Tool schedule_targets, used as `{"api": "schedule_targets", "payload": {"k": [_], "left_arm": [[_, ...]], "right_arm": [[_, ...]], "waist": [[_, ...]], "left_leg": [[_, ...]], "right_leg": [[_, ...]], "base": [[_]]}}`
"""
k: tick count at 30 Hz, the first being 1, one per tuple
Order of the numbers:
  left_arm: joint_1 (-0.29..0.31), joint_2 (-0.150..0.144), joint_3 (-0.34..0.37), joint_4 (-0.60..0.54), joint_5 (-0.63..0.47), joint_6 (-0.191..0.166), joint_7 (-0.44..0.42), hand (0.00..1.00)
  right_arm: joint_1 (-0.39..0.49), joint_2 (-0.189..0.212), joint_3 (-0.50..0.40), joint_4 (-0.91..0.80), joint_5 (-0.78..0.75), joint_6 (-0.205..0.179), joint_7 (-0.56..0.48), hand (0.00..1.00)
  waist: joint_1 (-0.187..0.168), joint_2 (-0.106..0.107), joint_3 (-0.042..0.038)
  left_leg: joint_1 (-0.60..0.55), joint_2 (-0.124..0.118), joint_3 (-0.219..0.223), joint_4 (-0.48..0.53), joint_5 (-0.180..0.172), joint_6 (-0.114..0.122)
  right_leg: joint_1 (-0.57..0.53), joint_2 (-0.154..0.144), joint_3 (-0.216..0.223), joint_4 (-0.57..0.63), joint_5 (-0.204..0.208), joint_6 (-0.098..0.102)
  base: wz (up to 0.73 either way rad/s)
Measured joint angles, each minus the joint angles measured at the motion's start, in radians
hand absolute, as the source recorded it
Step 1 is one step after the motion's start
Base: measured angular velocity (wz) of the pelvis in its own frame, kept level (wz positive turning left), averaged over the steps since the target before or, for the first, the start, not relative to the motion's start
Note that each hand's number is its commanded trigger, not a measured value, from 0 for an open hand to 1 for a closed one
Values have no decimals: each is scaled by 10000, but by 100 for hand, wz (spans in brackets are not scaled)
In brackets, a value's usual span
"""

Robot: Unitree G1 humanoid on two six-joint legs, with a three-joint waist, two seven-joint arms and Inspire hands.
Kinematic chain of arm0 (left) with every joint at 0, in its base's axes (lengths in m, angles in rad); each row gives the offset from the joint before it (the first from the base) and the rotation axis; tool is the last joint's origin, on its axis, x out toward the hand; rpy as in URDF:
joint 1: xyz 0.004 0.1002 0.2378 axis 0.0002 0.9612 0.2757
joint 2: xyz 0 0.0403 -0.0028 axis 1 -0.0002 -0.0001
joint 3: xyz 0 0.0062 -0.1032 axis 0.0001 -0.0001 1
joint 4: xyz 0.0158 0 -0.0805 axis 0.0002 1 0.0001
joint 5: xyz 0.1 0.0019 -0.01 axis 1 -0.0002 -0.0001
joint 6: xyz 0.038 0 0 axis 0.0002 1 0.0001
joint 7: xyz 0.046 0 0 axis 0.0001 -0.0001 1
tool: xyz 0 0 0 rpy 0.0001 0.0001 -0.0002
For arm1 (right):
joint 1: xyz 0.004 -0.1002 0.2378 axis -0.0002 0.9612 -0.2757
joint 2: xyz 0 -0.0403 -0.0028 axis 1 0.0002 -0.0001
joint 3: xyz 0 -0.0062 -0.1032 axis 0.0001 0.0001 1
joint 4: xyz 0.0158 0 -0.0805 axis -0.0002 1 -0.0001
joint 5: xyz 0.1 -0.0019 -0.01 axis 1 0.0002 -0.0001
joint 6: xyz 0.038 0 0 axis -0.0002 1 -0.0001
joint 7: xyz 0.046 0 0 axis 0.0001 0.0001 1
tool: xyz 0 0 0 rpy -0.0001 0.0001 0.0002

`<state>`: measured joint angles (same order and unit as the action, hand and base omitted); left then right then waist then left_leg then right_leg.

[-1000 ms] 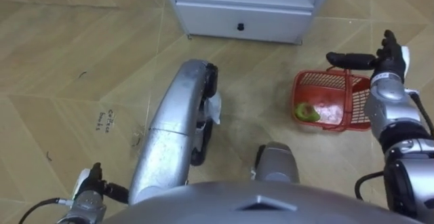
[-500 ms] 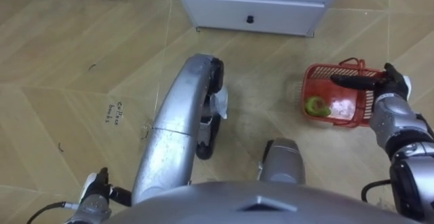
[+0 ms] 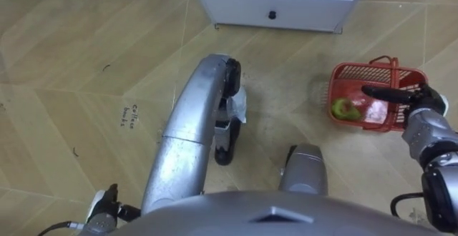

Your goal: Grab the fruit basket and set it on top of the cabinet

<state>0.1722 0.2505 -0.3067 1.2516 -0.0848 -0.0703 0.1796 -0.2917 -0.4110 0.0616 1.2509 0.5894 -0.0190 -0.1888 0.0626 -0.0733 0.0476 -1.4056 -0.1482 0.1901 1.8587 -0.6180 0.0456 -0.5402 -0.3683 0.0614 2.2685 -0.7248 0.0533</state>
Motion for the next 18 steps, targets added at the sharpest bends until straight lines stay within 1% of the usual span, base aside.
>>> {"api": "schedule_targets", "payload": {"k": [3, 8, 9, 12, 15, 18], "left_arm": [[-2, -1, -120, -142, 0, -10, -125, 0], [-3, -2, -150, -157, -1, -5, -170, 0], [-2, -2, -152, -157, 0, -4, -170, 0], [0, 29, -311, -164, 8, -2, -215, 0], [-2, 52, -326, -173, 6, 8, -389, 0], [-51, 79, -324, -189, 6, 16, -480, 0]], "right_arm": [[3, -19, 116, 4, -46, -1, 103, 0], [19, -75, 538, 285, -66, -3, 386, 0], [20, -74, 570, 331, -66, 1, 399, 0], [20, -103, 731, 457, -108, 35, 430, 0], [-5, -183, 841, 612, -419, 129, 690, 0], [-46, -225, 971, 675, -643, 223, 781, 0]], "waist": [[-1, -27, 16], [-5, -25, 15], [-3, 12, -7], [12, 31, -17], [95, 61, -35], [271, 76, -42]], "left_leg": [[9, 48, 1, -2, 3, -6], [13, 79, 19, -8, 3, -7], [12, 95, 26, -6, 3, -6], [3, 153, 48, -1, 3, -6], [-1, 194, 47, 18, 3, -5], [-15, 243, 48, 24, 3, -5]], "right_leg": [[-15, 14, 19, 3, 0, 0], [-22, 23, 25, 6, -1, 3], [-22, 27, 23, 8, -1, 3], [-48, 42, 18, 21, -4, 9], [-58, 67, 14, 34, -5, 11], [-96, 85, -43, 81, -10, 9]], "base": [[0], [0], [0], [0], [0], [-2]]}}
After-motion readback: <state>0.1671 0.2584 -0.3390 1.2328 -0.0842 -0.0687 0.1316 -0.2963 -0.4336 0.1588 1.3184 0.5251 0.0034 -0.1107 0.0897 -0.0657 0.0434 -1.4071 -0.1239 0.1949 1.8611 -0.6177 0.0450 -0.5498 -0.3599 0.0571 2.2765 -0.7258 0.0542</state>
